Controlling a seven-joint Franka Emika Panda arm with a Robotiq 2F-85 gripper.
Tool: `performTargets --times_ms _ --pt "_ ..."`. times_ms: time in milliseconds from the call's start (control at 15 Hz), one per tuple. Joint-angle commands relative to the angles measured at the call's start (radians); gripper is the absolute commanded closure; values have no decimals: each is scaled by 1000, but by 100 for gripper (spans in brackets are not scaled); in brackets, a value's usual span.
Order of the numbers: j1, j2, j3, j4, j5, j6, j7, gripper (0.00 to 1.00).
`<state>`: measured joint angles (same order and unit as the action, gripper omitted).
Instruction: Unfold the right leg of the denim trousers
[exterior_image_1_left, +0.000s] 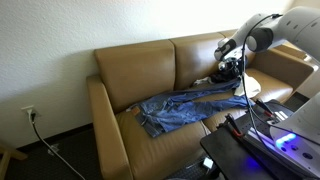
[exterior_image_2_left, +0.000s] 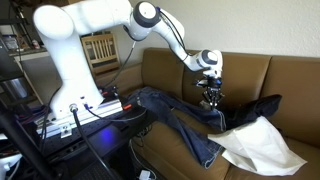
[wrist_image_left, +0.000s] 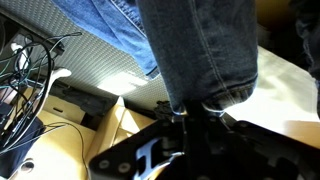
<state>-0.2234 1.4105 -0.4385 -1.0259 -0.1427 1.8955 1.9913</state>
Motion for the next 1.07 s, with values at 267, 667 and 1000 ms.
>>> performTargets --times_ms 267,667,1000 --pt "-78 53 31 327 1 -93 -5 44" --pt "-76 -151 112 324 136 -147 -223 2" --pt "-56 -181 105 346 132 -163 -231 0"
